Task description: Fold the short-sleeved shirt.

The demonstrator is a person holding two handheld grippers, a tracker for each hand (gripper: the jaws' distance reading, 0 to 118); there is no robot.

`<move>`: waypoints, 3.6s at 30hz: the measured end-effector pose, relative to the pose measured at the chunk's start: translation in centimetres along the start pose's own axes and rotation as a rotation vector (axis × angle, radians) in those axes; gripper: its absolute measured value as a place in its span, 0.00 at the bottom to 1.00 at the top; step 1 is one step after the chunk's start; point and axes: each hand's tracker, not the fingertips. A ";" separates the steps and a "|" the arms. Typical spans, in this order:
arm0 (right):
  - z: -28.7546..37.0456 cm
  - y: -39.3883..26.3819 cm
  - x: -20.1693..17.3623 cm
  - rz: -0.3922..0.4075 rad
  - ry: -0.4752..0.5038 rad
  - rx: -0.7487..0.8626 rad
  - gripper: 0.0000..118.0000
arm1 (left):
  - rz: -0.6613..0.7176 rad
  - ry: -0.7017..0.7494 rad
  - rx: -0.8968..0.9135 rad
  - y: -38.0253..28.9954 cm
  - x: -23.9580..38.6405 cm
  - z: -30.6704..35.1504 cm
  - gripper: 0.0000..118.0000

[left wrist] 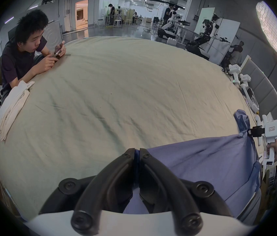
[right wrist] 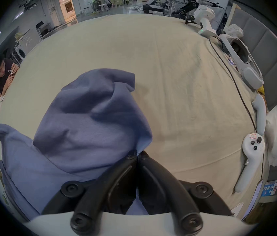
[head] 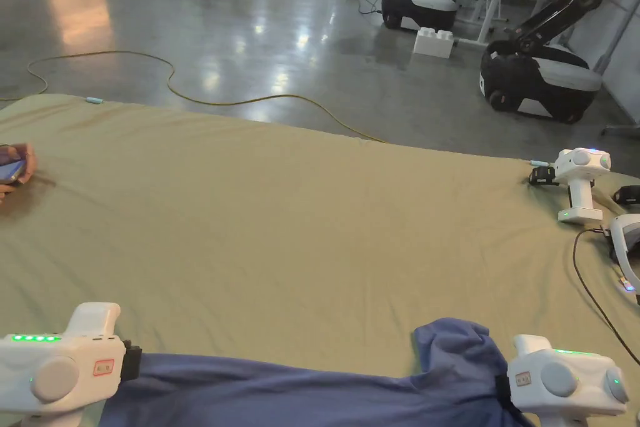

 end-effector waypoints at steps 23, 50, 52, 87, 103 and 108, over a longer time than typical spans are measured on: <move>24.4 -18.0 -1.2 0.037 -0.005 0.288 0.00 | -0.019 -0.104 0.125 -10.3 -3.9 14.7 0.05; 22.3 -24.1 -3.6 0.052 -0.193 0.281 0.55 | -0.008 -0.053 0.086 -14.5 -2.3 14.7 0.45; 23.7 -22.5 -4.7 0.039 -0.160 0.443 0.55 | -0.032 -0.063 0.199 -13.0 -0.6 15.6 0.45; 27.8 -13.3 -17.0 0.014 -0.089 0.965 0.00 | -0.021 -0.121 0.352 -9.2 0.6 17.8 0.02; 24.1 -13.9 -19.4 0.065 -0.049 0.796 0.00 | 0.355 -0.536 -0.243 -15.2 -13.3 9.2 0.57; 23.6 -13.9 -20.0 0.085 -0.053 0.774 0.00 | 0.443 -0.605 -0.331 -16.3 -14.4 5.9 0.57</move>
